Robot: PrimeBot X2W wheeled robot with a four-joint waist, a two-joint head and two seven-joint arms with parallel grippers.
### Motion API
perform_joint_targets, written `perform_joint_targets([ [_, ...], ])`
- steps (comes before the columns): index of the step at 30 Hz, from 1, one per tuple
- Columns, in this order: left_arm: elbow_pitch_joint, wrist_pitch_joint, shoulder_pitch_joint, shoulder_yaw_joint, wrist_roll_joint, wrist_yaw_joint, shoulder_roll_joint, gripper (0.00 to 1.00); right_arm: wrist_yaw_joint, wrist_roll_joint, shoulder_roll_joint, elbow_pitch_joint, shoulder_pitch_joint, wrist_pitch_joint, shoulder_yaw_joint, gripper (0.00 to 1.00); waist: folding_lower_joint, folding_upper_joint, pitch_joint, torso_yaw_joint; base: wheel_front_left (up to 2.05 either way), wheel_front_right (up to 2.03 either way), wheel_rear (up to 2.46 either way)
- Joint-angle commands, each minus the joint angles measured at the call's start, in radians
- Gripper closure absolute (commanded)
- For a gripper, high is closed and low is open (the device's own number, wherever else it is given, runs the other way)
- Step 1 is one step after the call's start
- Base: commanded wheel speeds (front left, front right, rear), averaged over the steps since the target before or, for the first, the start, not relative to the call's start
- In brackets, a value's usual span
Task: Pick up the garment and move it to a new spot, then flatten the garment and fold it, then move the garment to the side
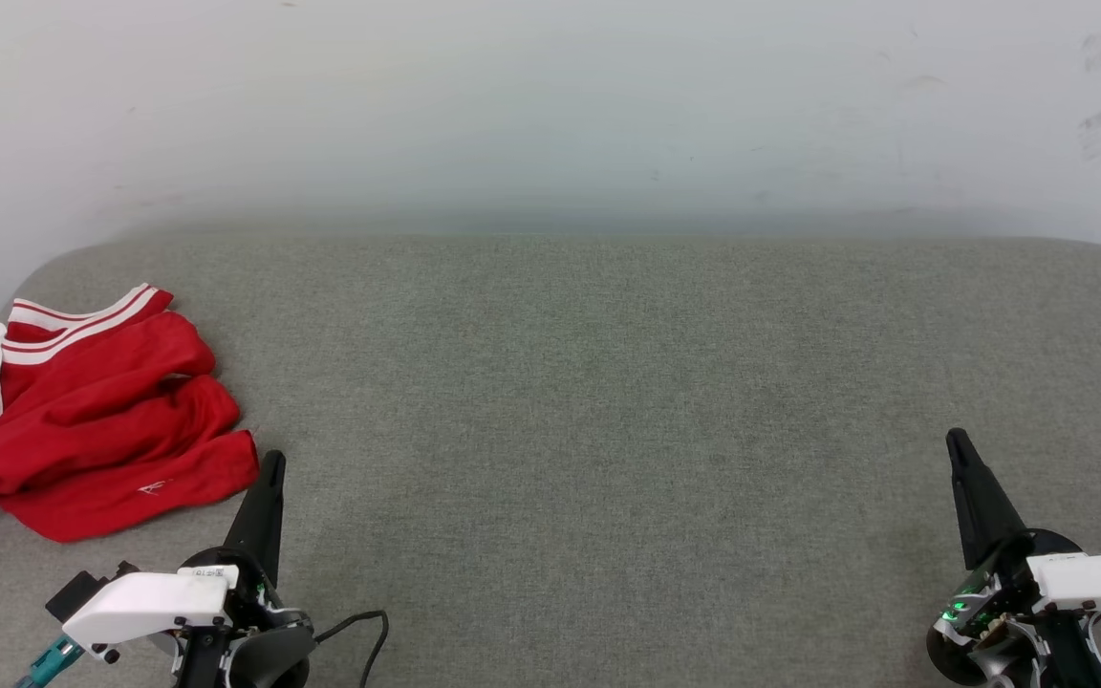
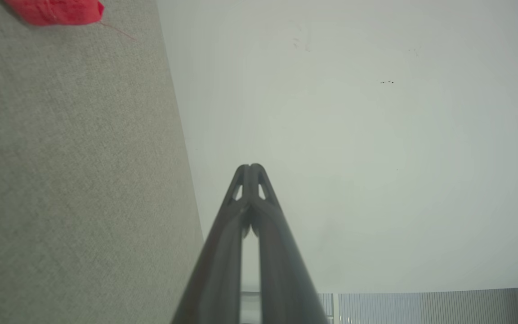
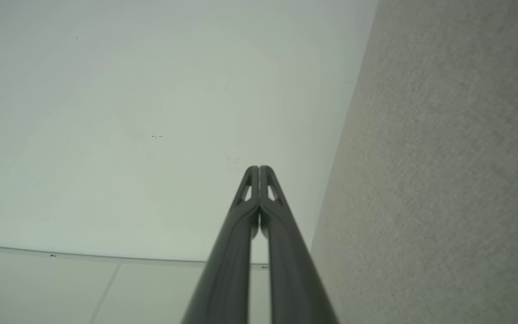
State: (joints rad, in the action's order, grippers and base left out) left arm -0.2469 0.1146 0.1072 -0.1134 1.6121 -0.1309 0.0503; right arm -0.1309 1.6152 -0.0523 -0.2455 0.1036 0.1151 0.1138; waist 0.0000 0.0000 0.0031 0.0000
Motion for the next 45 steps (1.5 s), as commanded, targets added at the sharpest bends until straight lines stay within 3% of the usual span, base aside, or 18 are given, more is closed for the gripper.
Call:
perform_joint_targets([
  [1, 0.001, 0.002, 0.006, -0.002, 0.002, -0.002, -0.001, 1.0, 0.0, -0.005, 0.003, -0.001, 0.012, 0.0, 0.0, 1.0, 0.0, 0.0, 0.0, 0.0, 0.0, 0.0, 0.0],
  [6, -0.002, -0.001, -0.001, 0.001, -0.001, 0.0, 0.0, 1.0, 0.0, 0.0, 0.0, -0.002, -0.002, -0.001, 0.0, 1.0, 0.0, 0.0, 0.0, 0.0, 0.0, 0.0, 0.0],
  [7, -0.01, -0.002, -0.005, 0.002, -0.001, 0.0, -0.001, 0.0, 0.0, 0.0, 0.0, -0.009, -0.007, -0.002, -0.001, 0.0, 0.0, 0.0, 0.0, 0.0, 0.0, 0.0, 0.0],
  [15, 0.0, -0.034, -0.027, 0.012, -0.017, 0.0, -0.002, 0.0, 0.0, -0.027, 0.001, -0.013, -0.029, -0.033, -0.011, 0.0, 0.0, 0.0, 0.002, 0.0, 0.0, 0.0, 0.0],
  [24, 0.028, -0.077, -0.023, -0.01, -0.167, 0.004, -0.002, 0.0, 0.0, -0.185, 0.001, 0.037, -0.035, -0.077, -0.006, 0.0, 0.0, 0.0, 0.005, 0.001, 0.0, 0.0, 0.0],
  [45, 0.133, -0.162, -0.043, 0.071, -0.623, 0.132, -0.001, 0.0, 0.0, -0.694, 0.001, 0.153, -0.06, -0.163, -0.052, 0.0, 0.0, 0.0, 0.007, 0.004, 0.0, 0.0, 0.0],
])
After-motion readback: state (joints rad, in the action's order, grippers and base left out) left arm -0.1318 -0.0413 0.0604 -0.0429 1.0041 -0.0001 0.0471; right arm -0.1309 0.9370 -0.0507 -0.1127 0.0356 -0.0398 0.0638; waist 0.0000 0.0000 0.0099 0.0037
